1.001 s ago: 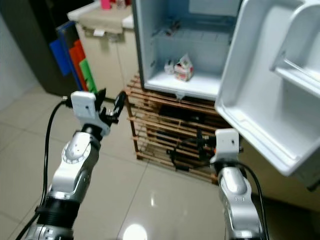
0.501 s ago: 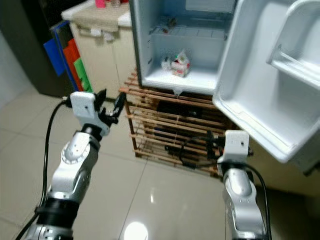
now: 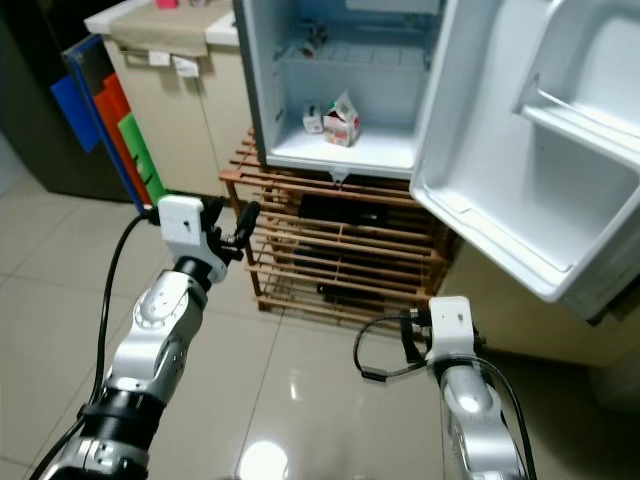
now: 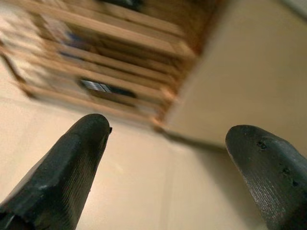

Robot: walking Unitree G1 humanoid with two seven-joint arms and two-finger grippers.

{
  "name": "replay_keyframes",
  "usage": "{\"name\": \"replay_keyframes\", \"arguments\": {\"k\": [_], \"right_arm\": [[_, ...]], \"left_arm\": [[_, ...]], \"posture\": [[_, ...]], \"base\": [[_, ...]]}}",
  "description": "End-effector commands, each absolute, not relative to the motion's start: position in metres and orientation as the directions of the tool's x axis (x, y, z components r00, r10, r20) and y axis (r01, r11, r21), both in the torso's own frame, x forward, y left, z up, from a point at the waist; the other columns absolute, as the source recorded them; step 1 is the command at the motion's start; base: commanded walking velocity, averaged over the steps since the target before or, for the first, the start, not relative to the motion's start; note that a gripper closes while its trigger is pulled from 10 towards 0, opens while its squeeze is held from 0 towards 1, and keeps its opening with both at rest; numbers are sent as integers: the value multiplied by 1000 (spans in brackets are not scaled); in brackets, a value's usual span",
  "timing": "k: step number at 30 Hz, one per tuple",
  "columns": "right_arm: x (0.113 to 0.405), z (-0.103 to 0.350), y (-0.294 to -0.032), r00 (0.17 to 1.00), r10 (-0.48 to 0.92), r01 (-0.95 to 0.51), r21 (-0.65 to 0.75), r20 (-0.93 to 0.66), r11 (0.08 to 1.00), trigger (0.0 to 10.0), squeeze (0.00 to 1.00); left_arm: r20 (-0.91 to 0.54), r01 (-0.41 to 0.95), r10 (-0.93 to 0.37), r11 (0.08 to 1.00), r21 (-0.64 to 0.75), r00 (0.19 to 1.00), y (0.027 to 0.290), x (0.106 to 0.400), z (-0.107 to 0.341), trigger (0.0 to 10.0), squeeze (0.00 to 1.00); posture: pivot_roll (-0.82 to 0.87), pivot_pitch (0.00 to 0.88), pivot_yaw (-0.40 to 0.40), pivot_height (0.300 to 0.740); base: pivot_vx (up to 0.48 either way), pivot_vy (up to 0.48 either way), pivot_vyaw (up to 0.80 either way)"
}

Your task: Restocking fridge

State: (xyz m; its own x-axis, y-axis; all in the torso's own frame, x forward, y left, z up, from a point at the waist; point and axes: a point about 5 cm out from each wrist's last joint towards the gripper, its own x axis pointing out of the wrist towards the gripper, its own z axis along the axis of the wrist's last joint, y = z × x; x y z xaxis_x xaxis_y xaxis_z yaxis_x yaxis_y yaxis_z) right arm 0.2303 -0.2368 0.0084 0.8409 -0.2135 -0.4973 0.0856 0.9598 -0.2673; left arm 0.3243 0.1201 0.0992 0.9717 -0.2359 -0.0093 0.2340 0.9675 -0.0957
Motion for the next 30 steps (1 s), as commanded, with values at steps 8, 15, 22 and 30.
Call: {"name": "replay_keyframes", "arguments": {"k": [8, 15, 22, 30], "right_arm": [[221, 12, -292, 659, -583, 379, -459, -476, 804, 10000, 0], [178, -36, -302, 418, -567, 435, -391, -710, 811, 10000, 0], [162, -44, -317, 322, -601, 500, -408, -731, 764, 10000, 0], [214, 9, -337, 550, -728, 527, -506, -410, 683, 10000, 0]], "left_arm": [[-94, 261, -269, 961, -89, 959, 119, 324, 78, 10000, 0], [-254, 204, -239, 967, -155, 937, 125, 320, 45, 10000, 0], [-285, 222, -259, 963, -153, 923, 123, 320, 40, 10000, 0], [-398, 129, -185, 978, -162, 899, 138, 314, 20, 10000, 0]], "posture": [[-211, 0, 54, 740], [-212, 0, 56, 740], [-215, 0, 62, 740], [-215, 0, 69, 740]], "base": [[0, -474, 0], [0, -471, 0], [0, -463, 0], [31, -51, 0]]}}
